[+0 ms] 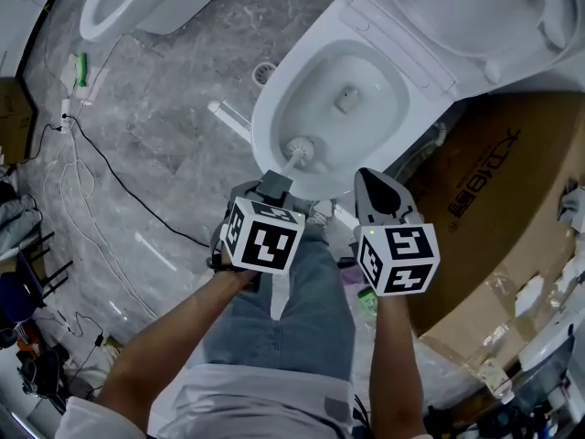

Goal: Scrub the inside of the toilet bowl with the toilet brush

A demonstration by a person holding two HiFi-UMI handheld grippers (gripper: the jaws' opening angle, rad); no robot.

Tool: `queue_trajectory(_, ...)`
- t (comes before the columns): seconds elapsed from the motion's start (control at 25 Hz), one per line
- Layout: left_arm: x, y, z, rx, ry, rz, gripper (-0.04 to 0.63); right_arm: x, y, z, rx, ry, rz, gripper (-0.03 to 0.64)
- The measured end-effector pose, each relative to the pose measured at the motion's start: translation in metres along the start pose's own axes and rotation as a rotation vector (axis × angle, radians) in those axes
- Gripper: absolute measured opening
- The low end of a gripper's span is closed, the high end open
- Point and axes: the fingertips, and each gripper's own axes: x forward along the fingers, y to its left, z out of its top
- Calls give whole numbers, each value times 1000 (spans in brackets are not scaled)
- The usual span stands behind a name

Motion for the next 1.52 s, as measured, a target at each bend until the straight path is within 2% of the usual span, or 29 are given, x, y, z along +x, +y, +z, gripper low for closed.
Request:
queue_trajectory(0.6, 8, -30, 9, -7, -14, -126, 156, 4, -2, -15, -13, 42, -23, 2)
queue_trajectory(1.04, 22, -45, 30, -37, -72, -220, 156, 9, 0, -23, -37, 73, -30, 2)
queue_trajectory(1.52, 40, -57, 70, -28, -152, -290, 156, 12, -5, -18, -51, 56, -54, 2)
